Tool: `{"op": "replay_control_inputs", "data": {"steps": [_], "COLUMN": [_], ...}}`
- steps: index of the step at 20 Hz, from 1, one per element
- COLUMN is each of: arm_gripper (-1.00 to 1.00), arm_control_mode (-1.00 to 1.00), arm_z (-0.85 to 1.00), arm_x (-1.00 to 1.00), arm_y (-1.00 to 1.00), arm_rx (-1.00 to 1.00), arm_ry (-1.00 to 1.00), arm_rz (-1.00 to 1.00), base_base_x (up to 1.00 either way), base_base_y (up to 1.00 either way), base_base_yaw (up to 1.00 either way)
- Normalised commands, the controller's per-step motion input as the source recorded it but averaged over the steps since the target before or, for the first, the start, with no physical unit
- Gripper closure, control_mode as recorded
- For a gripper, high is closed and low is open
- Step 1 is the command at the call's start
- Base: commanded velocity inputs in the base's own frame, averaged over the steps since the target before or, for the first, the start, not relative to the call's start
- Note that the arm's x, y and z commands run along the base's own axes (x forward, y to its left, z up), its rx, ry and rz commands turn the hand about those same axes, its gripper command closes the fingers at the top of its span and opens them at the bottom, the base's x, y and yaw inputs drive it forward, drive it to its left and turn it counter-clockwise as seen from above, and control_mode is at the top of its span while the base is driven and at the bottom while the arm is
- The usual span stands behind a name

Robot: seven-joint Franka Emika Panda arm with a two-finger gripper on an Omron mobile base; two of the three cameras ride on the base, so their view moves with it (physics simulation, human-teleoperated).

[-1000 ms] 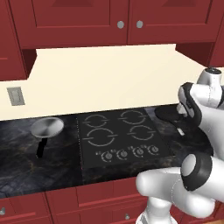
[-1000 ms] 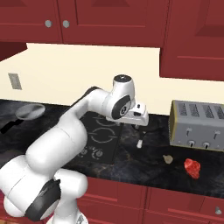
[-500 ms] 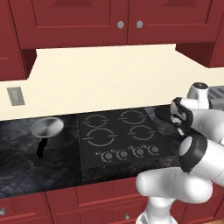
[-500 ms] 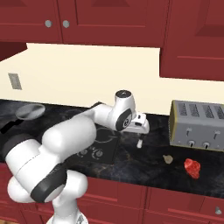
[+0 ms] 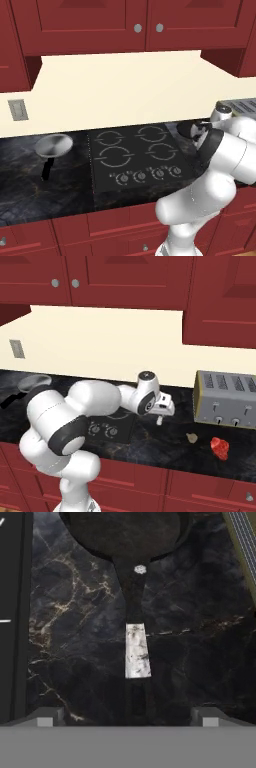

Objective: Place both pans onto different burners. Then place the garlic and the steak on different pans.

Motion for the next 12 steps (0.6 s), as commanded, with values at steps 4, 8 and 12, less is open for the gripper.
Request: {"op": "replay_control_inputs", "data": {"steps": [4, 8, 12], "arm_gripper": [-1.00, -1.00, -1.00], "arm_control_mode": [-1.00, -1.00, -1.00], "arm_z": [-0.17, -0.01, -0.04], "arm_x": [0.32, 0.28, 0.14], "arm_y": [-0.16, -0.06, 0.00], "arm_rx": [0.00, 0.00, 0.00], "arm_ry": [0.00, 0.02, 0.05], "arm_rz": [0.00, 0.00, 0.00], "base_base_x": [0.00, 0.00, 0.00], "base_base_y": [0.00, 0.00, 0.00], "base_base_yaw": [0.00, 0.00, 0.00]}}
